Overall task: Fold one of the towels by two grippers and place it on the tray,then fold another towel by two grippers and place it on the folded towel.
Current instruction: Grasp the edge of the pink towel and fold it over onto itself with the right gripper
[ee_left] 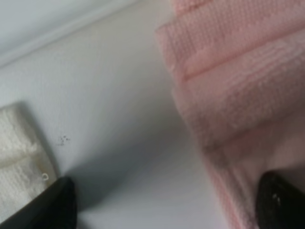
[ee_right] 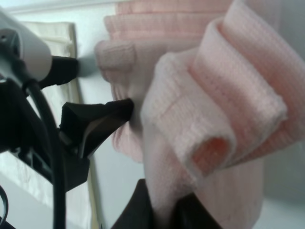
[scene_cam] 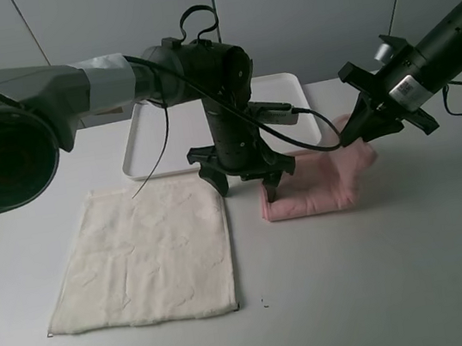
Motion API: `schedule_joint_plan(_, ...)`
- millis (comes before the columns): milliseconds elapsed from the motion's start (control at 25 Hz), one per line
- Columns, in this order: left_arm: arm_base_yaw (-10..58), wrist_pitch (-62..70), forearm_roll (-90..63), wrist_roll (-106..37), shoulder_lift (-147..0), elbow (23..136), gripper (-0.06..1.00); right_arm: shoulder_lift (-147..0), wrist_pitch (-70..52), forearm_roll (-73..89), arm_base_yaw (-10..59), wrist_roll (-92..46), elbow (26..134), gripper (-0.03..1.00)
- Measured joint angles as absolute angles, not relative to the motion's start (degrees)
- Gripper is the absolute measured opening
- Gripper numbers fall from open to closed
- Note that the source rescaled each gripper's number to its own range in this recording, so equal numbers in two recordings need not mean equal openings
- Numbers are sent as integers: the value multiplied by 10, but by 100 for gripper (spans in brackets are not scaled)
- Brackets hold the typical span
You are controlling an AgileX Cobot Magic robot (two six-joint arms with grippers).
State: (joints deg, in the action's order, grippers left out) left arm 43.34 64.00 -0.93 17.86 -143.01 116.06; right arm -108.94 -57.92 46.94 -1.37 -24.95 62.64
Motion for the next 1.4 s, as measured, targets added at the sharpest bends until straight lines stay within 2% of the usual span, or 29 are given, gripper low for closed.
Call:
schedule_joint_plan(280,433,641,-12,173,-1430,1161,98,-1123,-544,514,35,-283,626,3)
schedule_joint_plan(480,431,644,-26,159,-1430,1161,98,-1148,-533,569,37,-320,625,3)
schedule_joint_plan(800,430,648,-31,142,-1430,1161,98,-1155,-489,699,38,-428,553,3)
schedule_joint_plan(1160,429,659,-38,126,-1432,1169,98,-1155,-479,730,38,-463,540,3)
schedule_joint_plan(1400,394,694,-79,111,-1442,1220,98,-1155,-479,731,38,-468,540,3)
